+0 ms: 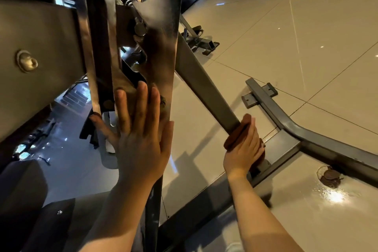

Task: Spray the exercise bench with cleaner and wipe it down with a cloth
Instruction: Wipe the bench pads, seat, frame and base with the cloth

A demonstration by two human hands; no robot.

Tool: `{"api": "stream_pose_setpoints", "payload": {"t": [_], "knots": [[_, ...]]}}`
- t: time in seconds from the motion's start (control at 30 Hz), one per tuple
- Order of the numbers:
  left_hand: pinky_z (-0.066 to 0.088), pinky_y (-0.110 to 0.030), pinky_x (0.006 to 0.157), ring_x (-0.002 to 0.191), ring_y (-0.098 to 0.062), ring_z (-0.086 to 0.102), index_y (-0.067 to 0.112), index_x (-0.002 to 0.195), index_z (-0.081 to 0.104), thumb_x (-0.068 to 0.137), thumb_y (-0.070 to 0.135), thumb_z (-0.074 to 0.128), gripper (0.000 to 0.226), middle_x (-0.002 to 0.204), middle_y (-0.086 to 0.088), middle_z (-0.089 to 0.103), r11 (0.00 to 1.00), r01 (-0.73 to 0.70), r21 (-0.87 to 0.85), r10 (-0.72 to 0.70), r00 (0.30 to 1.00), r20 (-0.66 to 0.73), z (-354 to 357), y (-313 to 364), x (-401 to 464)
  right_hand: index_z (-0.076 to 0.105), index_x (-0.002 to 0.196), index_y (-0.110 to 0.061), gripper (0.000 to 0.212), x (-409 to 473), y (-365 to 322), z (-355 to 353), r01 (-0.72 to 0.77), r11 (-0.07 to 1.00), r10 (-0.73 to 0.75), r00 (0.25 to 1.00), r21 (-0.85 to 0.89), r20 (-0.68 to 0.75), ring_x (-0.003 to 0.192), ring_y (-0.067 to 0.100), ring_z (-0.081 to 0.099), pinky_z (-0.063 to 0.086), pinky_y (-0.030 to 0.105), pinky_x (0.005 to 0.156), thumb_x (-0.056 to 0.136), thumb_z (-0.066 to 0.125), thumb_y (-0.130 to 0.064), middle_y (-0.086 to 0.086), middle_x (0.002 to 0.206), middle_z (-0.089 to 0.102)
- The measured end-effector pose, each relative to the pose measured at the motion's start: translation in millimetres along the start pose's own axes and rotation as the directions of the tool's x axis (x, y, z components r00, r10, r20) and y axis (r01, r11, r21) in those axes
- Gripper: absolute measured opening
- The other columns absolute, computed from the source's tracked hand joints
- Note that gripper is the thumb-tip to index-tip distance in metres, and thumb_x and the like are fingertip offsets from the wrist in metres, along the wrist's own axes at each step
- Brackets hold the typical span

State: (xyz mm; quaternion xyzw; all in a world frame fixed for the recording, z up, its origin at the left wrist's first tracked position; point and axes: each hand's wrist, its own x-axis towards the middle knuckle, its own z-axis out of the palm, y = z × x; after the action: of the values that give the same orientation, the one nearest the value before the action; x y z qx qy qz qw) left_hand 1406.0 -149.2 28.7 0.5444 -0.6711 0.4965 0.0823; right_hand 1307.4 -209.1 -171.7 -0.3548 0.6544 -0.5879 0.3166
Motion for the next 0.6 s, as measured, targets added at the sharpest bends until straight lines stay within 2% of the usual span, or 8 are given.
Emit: {"api": "stream_pose_setpoints", "payload": {"t": [0.13,0.2,0.27,0.33,0.37,0.43,0.5,0.6], "knots": [[-0.010,-0.060,0.111,0.147,-0.033,0.009,0.021,0.155,0.009,0.103,0.047,0.031,0.062,0.160,-0.001,0.005,1.000,0.018,0.005,-0.018,1.000,0.025,-1,0,1,0.006,0.153,-0.031,0.098,4,24,-14,-0.266,0.963,0.256,0.957,0.054,0.137,0.149,0.026,0.014,0.006,0.056,0.121,0.083,0.063,0.010,0.008,0.160,0.021],[0.002,-0.068,0.107,0.146,-0.035,0.012,0.020,0.155,0.012,0.102,0.044,0.035,0.063,0.160,-0.002,0.008,0.999,0.034,0.006,-0.034,0.998,0.047,-1,1,1,0.008,0.155,-0.026,0.096,3,7,-9,-0.267,0.961,0.259,0.960,0.068,0.103,0.150,0.025,0.011,0.000,0.058,0.120,0.084,0.063,0.008,0.007,0.160,0.021],[0.006,-0.072,0.105,0.146,-0.036,0.011,0.019,0.155,0.014,0.100,0.040,0.038,0.063,0.160,-0.004,0.010,0.999,0.038,-0.003,-0.037,0.996,0.076,-2,3,2,0.012,0.155,-0.023,0.091,-2,-23,1,-0.134,0.990,0.134,0.991,0.050,0.004,0.149,0.024,0.013,-0.004,0.061,0.118,0.085,0.064,0.002,0.006,0.158,0.026],[0.005,-0.071,0.106,0.146,-0.036,0.009,0.018,0.155,0.016,0.099,0.037,0.036,0.062,0.161,-0.005,0.012,0.999,0.038,-0.011,-0.037,0.994,0.100,-4,3,2,0.017,0.154,-0.024,0.071,-2,-67,8,0.060,0.994,-0.049,0.991,0.088,-0.122,0.147,0.024,0.019,-0.003,0.062,0.117,0.094,0.053,-0.013,0.006,0.155,0.032],[0.004,-0.071,0.106,0.146,-0.036,0.010,0.018,0.155,0.017,0.100,0.037,0.034,0.060,0.161,-0.006,0.013,0.999,0.038,-0.015,-0.036,0.994,0.107,-6,2,2,0.017,0.153,-0.024,0.061,0,-91,11,0.171,0.978,-0.150,0.974,0.117,-0.172,0.145,0.024,0.021,-0.003,0.061,0.118,0.097,0.043,-0.021,0.006,0.153,0.034],[0.002,-0.069,0.107,0.147,-0.036,0.010,0.017,0.155,0.019,0.102,0.038,0.029,0.058,0.161,-0.008,0.016,0.999,0.037,-0.016,-0.035,0.992,0.121,-8,2,2,0.015,0.150,-0.023,0.057,4,-133,11,0.360,0.925,-0.328,0.918,0.122,-0.222,0.144,0.025,0.024,-0.002,0.057,0.119,0.097,0.034,-0.029,0.004,0.152,0.031],[0.000,-0.068,0.108,0.147,-0.036,0.011,0.017,0.154,0.020,0.103,0.039,0.026,0.057,0.160,-0.008,0.018,0.999,0.040,-0.009,-0.039,0.990,0.136,-10,2,2,0.014,0.150,-0.022,0.058,5,-143,11,0.465,0.882,-0.437,0.870,0.084,-0.227,0.146,0.025,0.023,-0.001,0.054,0.119,0.096,0.035,-0.028,0.003,0.154,0.027],[-0.001,-0.067,0.109,0.147,-0.037,0.011,0.017,0.154,0.019,0.103,0.039,0.027,0.057,0.161,-0.008,0.016,0.999,0.052,-0.012,-0.050,0.989,0.138,-11,4,2,0.012,0.152,-0.017,0.062,4,-104,16,0.517,0.856,-0.511,0.838,-0.021,-0.188,0.148,0.028,0.017,0.002,0.054,0.121,0.096,0.038,-0.021,0.008,0.158,0.020]]}}
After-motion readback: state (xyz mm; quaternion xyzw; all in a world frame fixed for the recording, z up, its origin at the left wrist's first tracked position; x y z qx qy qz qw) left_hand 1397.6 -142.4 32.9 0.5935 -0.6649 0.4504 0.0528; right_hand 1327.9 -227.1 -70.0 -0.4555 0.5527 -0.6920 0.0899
